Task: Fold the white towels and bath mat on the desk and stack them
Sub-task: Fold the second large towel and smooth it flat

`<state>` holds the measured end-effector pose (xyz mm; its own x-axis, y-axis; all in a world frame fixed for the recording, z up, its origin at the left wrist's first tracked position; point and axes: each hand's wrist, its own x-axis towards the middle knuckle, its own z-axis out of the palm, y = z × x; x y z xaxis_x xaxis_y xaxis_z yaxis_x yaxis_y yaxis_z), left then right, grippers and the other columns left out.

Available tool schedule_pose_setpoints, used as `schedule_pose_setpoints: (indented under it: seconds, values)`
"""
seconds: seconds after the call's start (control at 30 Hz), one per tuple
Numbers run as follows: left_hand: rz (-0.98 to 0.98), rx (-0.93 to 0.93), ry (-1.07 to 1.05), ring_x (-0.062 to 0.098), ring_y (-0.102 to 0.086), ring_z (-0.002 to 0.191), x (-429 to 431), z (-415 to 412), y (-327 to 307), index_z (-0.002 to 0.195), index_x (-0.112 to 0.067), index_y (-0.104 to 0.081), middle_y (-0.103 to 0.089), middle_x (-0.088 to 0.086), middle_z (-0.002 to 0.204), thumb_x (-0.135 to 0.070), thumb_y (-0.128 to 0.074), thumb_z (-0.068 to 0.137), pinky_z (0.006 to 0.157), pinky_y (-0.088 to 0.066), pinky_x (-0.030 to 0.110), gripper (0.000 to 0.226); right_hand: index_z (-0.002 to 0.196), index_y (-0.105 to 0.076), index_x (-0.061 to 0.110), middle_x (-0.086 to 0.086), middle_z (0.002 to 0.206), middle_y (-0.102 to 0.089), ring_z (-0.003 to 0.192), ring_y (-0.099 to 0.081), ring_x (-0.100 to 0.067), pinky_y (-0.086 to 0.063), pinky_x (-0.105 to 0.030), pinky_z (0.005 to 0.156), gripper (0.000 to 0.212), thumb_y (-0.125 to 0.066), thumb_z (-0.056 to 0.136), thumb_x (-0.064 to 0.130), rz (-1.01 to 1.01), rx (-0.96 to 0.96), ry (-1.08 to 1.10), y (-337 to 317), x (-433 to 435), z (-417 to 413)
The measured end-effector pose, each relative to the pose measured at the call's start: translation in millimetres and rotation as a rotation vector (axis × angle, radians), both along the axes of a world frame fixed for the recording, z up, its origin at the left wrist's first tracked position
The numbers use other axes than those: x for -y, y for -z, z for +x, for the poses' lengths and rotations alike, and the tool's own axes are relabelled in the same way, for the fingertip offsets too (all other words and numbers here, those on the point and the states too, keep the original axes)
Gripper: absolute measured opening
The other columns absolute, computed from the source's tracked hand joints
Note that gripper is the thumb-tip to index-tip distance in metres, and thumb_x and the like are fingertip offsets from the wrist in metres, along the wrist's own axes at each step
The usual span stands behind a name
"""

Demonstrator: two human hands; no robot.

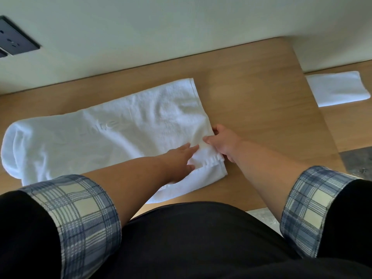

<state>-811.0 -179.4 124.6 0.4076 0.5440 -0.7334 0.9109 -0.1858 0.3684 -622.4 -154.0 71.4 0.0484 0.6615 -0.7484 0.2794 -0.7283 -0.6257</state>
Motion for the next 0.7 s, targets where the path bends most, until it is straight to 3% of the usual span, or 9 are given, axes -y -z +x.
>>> schedule_pose_setpoints:
  seconds: [0.1,0.23,0.37,0.5,0.7]
  values:
    - [0.027,-0.057,0.084,0.028,-0.015,0.153,2.0,-4.2,0.8,0.159,-0.041,-0.01,0.003,-0.005,0.169,-0.038,-0.047,0.105,0.121,-0.025,0.048,0.065,0.131,-0.053,0.023,0.001,0.111,-0.067,0.095,-0.066,-0.019,-0.058,-0.039,0.086,0.045,-0.071,0.09,0.029,0.112,0.162,0.028,-3.8,3.1,1.5]
    - [0.069,-0.095,0.177,0.028,-0.015,0.151,10.6,-25.3,0.4,0.158,-0.044,-0.017,-0.009,-0.004,0.168,-0.041,-0.049,0.104,0.117,-0.03,0.051,0.063,0.127,-0.045,0.022,0.002,0.104,-0.059,0.083,-0.059,-0.014,-0.049,-0.028,0.063,0.047,-0.069,0.087,0.024,0.141,0.331,-0.088,-10.9,9.8,-5.9]
    - [0.119,-0.045,0.171,0.021,-0.02,0.149,26.6,-65.6,2.8,0.159,-0.04,-0.014,-0.021,-0.011,0.165,-0.04,-0.052,0.102,0.116,-0.03,0.043,0.068,0.131,-0.046,0.028,-0.003,0.13,-0.047,0.117,-0.049,-0.026,-0.046,-0.037,0.095,0.047,-0.062,0.088,0.019,0.371,0.654,-0.408,-20.9,14.8,-20.9]
    - [0.223,-0.187,0.205,0.027,-0.022,0.149,49.5,-122.1,6.6,0.157,-0.039,-0.023,-0.017,-0.006,0.166,-0.051,-0.055,0.097,0.116,-0.028,0.044,0.068,0.126,-0.058,0.029,0.0,0.125,-0.053,0.118,-0.048,-0.025,-0.044,-0.038,0.098,0.031,-0.054,0.096,0.025,0.535,0.578,-0.855,-28.0,20.1,-59.8]
    - [0.44,-0.182,-0.209,0.02,-0.014,0.151,86.1,-223.1,-0.7,0.157,-0.038,-0.018,-0.02,-0.006,0.164,-0.054,-0.048,0.099,0.124,-0.004,0.043,0.068,0.142,-0.047,0.032,0.0,0.141,-0.049,0.129,-0.045,-0.027,-0.04,-0.043,0.106,0.049,-0.052,0.094,0.031,0.611,0.518,-1.165,-41.5,27.9,-167.8]
